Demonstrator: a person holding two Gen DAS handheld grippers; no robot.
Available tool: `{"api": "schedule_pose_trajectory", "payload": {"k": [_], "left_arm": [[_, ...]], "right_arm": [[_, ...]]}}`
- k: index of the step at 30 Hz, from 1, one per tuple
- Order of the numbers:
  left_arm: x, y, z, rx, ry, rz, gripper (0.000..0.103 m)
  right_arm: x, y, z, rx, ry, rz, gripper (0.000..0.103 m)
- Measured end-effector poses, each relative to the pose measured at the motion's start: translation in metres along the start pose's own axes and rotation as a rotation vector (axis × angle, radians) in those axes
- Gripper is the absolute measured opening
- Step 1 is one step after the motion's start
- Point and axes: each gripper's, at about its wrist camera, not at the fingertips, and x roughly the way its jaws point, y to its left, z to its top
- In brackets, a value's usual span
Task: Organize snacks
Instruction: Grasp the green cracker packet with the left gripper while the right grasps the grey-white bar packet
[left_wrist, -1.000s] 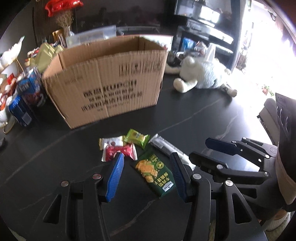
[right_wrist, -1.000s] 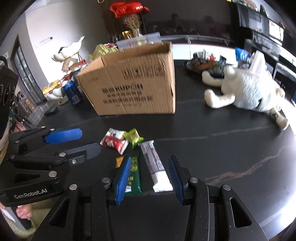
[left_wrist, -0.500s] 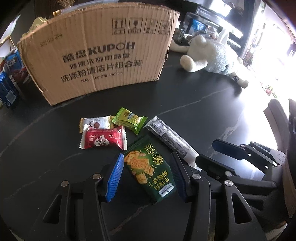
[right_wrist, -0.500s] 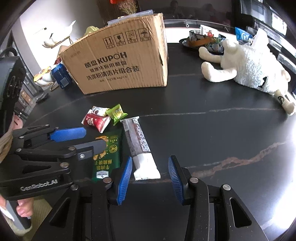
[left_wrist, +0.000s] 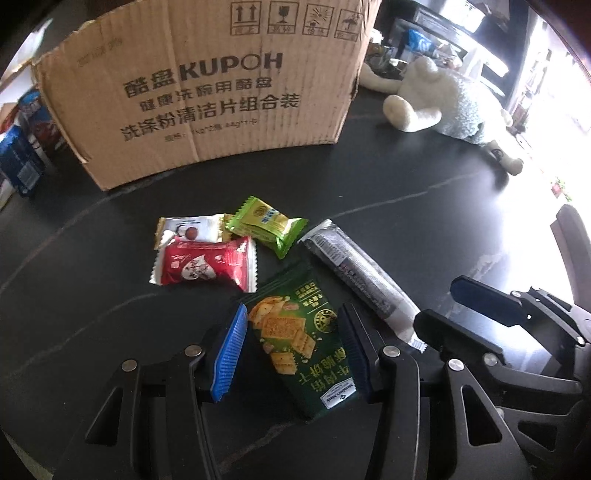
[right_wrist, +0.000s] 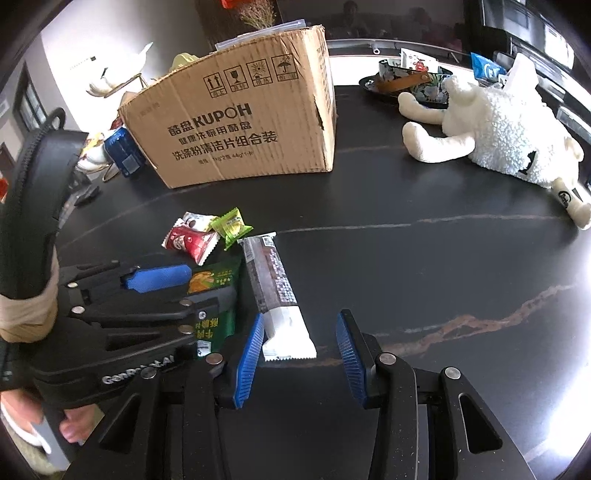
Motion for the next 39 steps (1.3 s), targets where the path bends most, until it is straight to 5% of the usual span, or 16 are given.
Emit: {"api": "schedule_pose_trajectory", "payload": {"k": [11, 21, 28, 35, 39], "left_arm": [[0.003, 0.003, -0.003, -0.05, 0.014, 0.0, 0.062], [-0.001, -0.005, -0.012, -0.071, -0.031, 0.033, 0.062], [-0.004, -0.006, -0.018, -0.075, -0.072, 0.017, 0.046], [-0.012, 0.006, -0.019, -0.093, -0.074, -0.072, 0.02], [-0.019, 0.009, -0.022, -0.076, -0.088, -0.13, 0.013]], "right_arm": [[0.0, -0.003, -0.001, -0.002, -0.002, -0.029, 0.043], [0.002, -0.008, -0.003, -0.005, 0.017, -0.056, 0.043], [0.006, -0.005, -0.005, -0.011, 0.028, -0.049, 0.043], [0.008, 0.004, -0.005, -0.039, 0.02, -0.045, 0.043], [0.008, 0.008, -0.004, -0.044, 0.007, -0.022, 0.043]]}}
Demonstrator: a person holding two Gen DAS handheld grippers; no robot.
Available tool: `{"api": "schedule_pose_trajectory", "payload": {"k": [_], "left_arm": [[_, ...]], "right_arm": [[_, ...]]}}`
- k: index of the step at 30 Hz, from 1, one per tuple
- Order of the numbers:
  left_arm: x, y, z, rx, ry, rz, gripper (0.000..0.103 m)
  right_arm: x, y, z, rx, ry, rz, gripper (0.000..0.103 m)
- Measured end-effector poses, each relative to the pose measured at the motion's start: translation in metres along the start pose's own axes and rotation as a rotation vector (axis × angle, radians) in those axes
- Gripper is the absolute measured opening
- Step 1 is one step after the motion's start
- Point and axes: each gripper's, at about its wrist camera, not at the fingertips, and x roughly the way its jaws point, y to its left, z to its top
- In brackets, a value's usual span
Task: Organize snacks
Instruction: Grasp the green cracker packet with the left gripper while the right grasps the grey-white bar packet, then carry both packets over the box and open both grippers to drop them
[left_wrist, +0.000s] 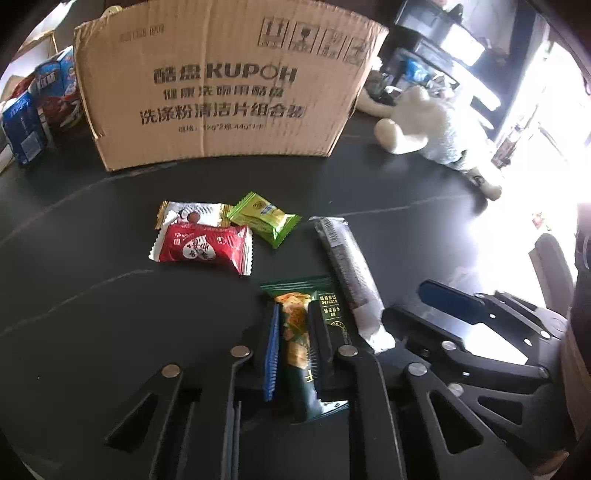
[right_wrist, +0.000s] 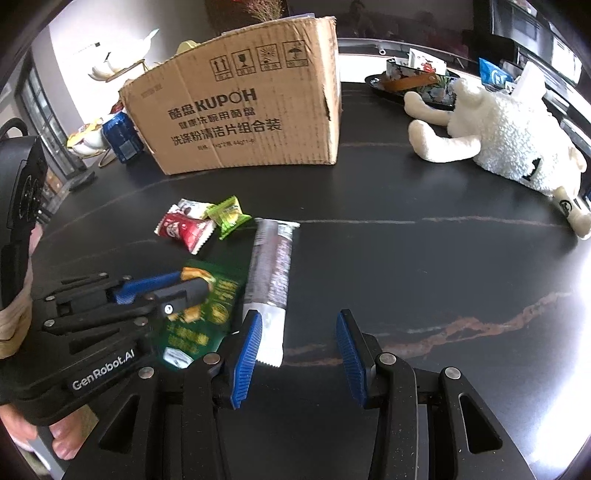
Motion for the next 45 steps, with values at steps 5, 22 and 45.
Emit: {"api": "schedule_pose_trajectory", "payload": {"k": [5, 22, 45], "left_arm": [[-0.006, 0.003, 0.0, 0.008, -0.011, -0.03, 0.011], [-0.019, 0.033, 0.003, -0.052, -0.035, -0.066, 0.009], [-0.064, 0.036, 0.024, -0.02, -0.148, -0.079, 0.008]], "right_arm": [[-0.003, 0.005, 0.002, 0.005, -0.03, 0.017, 0.043], [0.03, 0.022, 0.021, 0.003, -0.007, -0.073, 0.043], [-0.024, 0.06, 0.037, 0.025, -0.14, -0.048, 0.02]]}}
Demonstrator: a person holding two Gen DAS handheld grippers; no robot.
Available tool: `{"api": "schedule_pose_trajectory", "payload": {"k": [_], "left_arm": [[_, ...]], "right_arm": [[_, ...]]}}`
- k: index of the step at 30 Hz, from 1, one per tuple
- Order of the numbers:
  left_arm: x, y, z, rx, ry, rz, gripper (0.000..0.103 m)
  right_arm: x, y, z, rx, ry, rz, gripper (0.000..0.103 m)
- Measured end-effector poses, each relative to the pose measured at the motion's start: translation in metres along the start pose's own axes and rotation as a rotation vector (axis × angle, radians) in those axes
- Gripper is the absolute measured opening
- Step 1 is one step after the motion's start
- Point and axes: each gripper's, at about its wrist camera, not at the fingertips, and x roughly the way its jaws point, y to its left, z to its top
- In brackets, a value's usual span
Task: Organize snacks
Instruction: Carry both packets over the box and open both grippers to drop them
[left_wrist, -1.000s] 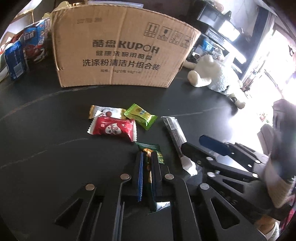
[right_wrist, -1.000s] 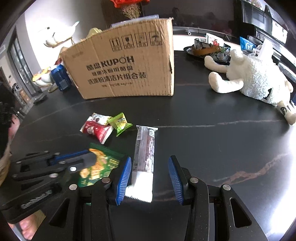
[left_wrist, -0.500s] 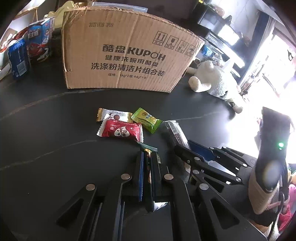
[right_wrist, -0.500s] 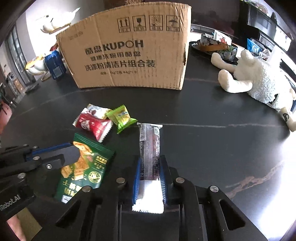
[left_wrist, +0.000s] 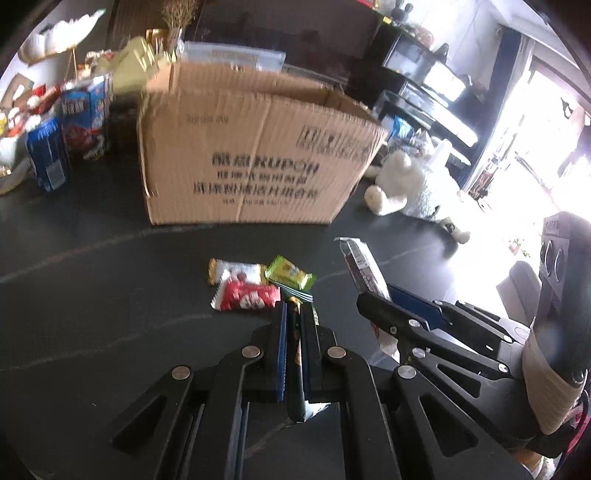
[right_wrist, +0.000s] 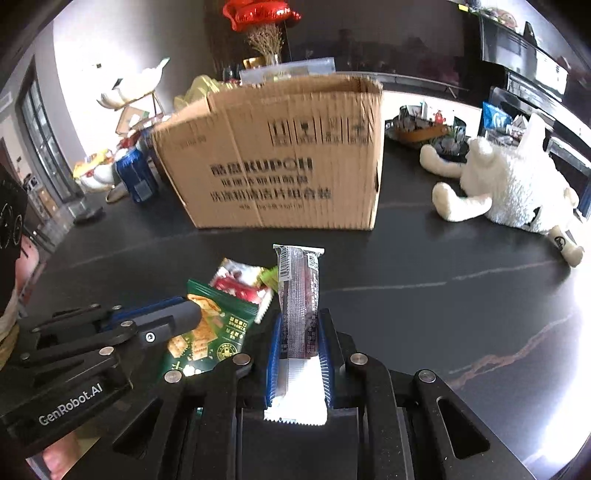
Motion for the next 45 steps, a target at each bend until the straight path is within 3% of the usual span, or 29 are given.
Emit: {"api": "schedule_pose_trajectory", "payload": {"k": [21, 29, 36, 45], "left_arm": [[-0.067, 0.004, 0.082, 0.083, -0.196, 0.041, 0.008], [-0.088, 0.007, 0.118, 0.09, -0.267, 0.058, 0.008], [-0.089, 0.007, 0.147, 0.115, -0.302, 0.087, 0.008], [-0.063, 0.014, 0.185, 0.134, -0.302, 0.115, 0.008]], "right_arm": [[-0.055, 0.025, 0.084, 0.029, -0.188, 0.026, 0.02], [-0.06, 0.037, 0.116, 0.002, -0.215, 0.04, 0.02], [-0.058, 0.039, 0.142, -0.01, -0.227, 0.045, 0.02], [-0.033, 0.034, 0.173, -0.03, -0.215, 0.024, 0.02]]}}
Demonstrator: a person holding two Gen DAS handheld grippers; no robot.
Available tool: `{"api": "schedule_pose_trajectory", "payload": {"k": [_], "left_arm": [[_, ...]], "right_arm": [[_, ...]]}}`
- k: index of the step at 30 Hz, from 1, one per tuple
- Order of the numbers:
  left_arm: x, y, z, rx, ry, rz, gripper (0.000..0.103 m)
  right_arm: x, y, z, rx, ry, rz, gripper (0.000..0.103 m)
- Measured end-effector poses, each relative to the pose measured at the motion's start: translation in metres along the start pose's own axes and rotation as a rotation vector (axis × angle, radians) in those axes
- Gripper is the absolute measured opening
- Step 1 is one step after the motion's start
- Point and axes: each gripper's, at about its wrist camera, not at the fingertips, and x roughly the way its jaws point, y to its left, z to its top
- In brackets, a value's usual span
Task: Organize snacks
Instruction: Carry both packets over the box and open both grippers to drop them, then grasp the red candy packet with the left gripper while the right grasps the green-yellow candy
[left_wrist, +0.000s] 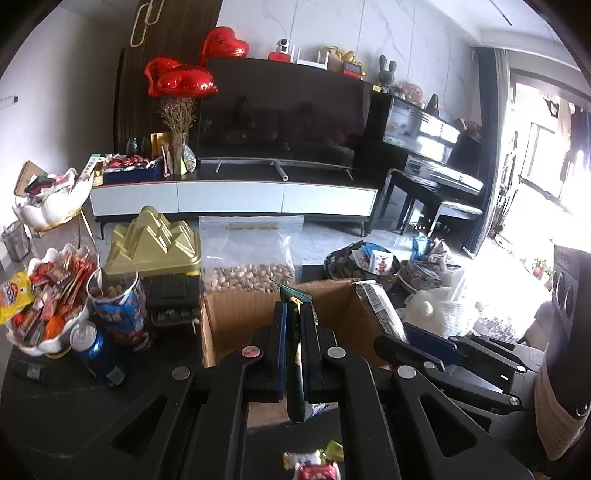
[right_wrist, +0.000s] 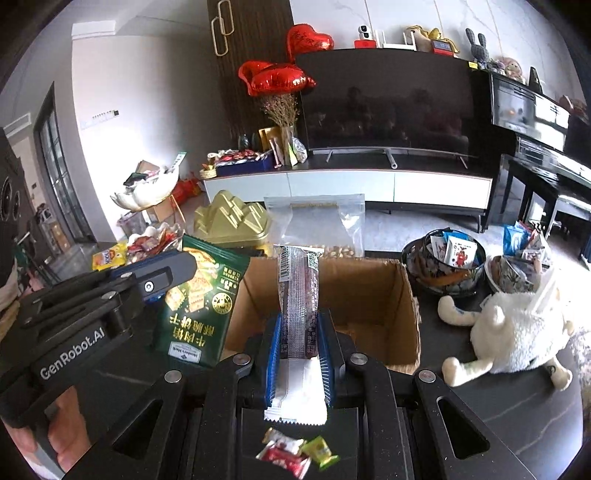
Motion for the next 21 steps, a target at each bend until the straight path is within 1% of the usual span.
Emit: {"api": "schedule_pose_trajectory", "payload": {"k": [4, 6, 7, 8, 9, 12, 13, 18, 21], "left_arm": [[0.026, 0.003, 0.008, 0.022, 0.008, 0.02, 0.009], [0.039, 0.004, 0.012, 0.037, 0.023, 0.039, 0.012], [0.042, 0.005, 0.012, 0.035, 0.026, 0.069, 0.017], [0.044, 0.006, 0.011, 0.037, 0.025, 0.08, 0.019], [0.043, 0.006, 0.01, 0.043, 0.024, 0.086, 0.022], [0.036, 0.005, 0.001, 0.056, 0.019, 0.12, 0.029], [0.033, 0.003, -0.003, 0.064, 0.019, 0.12, 0.03], [0.015, -0.003, -0.019, 0.063, 0.029, 0.108, 0.036], [0.004, -0.004, -0.028, 0.054, 0.04, 0.076, 0.041]], "right_arm": [[0.019, -0.006, 0.008, 0.004, 0.013, -0.002, 0.02], [0.03, -0.009, 0.012, 0.005, 0.019, -0.005, 0.021], [0.036, -0.011, 0.013, 0.007, 0.022, -0.007, 0.023], [0.038, -0.013, 0.013, 0.014, 0.028, -0.011, 0.034], [0.04, -0.017, 0.012, 0.03, 0.027, -0.015, 0.037], [0.036, -0.022, 0.006, 0.05, 0.017, -0.008, 0.037], [0.034, -0.023, 0.004, 0.055, 0.013, -0.003, 0.037], [0.015, -0.02, -0.01, 0.054, -0.011, 0.01, 0.037], [0.001, -0.02, -0.019, 0.048, -0.028, 0.001, 0.037]]}}
